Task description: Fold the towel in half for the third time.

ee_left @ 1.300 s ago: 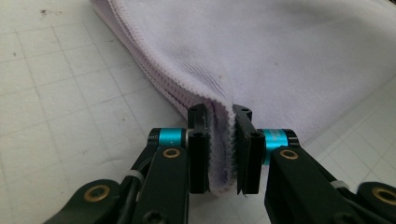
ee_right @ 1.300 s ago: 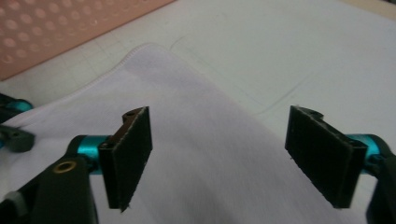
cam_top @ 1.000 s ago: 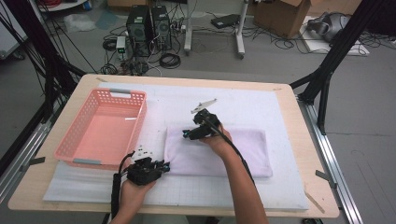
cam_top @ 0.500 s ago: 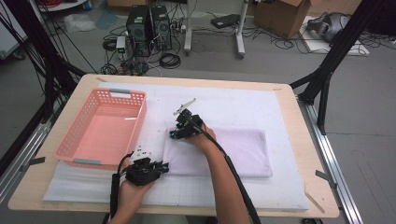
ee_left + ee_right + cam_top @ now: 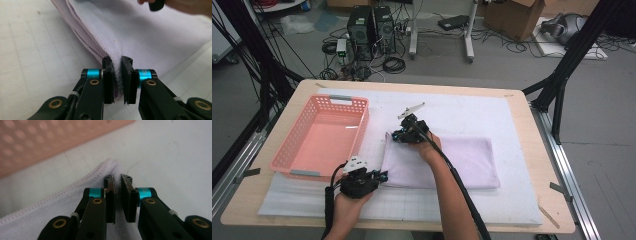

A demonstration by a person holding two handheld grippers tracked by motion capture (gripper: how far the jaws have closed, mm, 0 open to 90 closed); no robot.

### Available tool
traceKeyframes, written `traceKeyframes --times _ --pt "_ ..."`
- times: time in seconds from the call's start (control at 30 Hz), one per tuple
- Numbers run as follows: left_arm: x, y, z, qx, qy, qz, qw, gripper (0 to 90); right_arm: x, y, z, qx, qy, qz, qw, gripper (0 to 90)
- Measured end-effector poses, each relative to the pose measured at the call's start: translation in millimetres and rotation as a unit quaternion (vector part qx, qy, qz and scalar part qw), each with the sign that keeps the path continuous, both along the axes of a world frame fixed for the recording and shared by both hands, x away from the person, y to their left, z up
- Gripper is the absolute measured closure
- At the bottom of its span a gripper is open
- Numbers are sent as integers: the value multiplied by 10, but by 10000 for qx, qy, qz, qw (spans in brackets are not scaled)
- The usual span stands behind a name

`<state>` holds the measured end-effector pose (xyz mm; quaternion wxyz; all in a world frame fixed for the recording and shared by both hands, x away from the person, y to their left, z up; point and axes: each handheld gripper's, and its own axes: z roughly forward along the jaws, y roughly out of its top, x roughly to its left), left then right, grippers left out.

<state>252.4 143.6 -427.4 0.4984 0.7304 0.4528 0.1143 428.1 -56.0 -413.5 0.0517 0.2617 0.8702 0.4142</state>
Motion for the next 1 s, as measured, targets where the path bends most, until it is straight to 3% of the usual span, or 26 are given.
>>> traceKeyframes --times 0.07,0.13,0.33,0.6,0.77,1.0 --pt "-5 -26 74 14 -232 -119 9997 812 -4 -39 46 114 -12 27 9999 829" --pt "8 -65 107 -9 -330 -254 9991 812 -18 -75 91 175 -46 26 9998 829" --pt "87 -220 179 -150 -415 -589 9973 812 -10 -250 184 377 -105 11 9992 828" --pt "179 -549 324 -135 -480 -987 9939 812 -43 -571 336 445 -328 -30 9985 827" --pt "245 -778 408 -119 -520 -1183 9915 812 -75 -800 378 576 -385 -206 9974 826" --pt "350 -1114 424 -28 -450 -1419 9889 811 -113 -1145 375 564 -483 -467 9961 826"
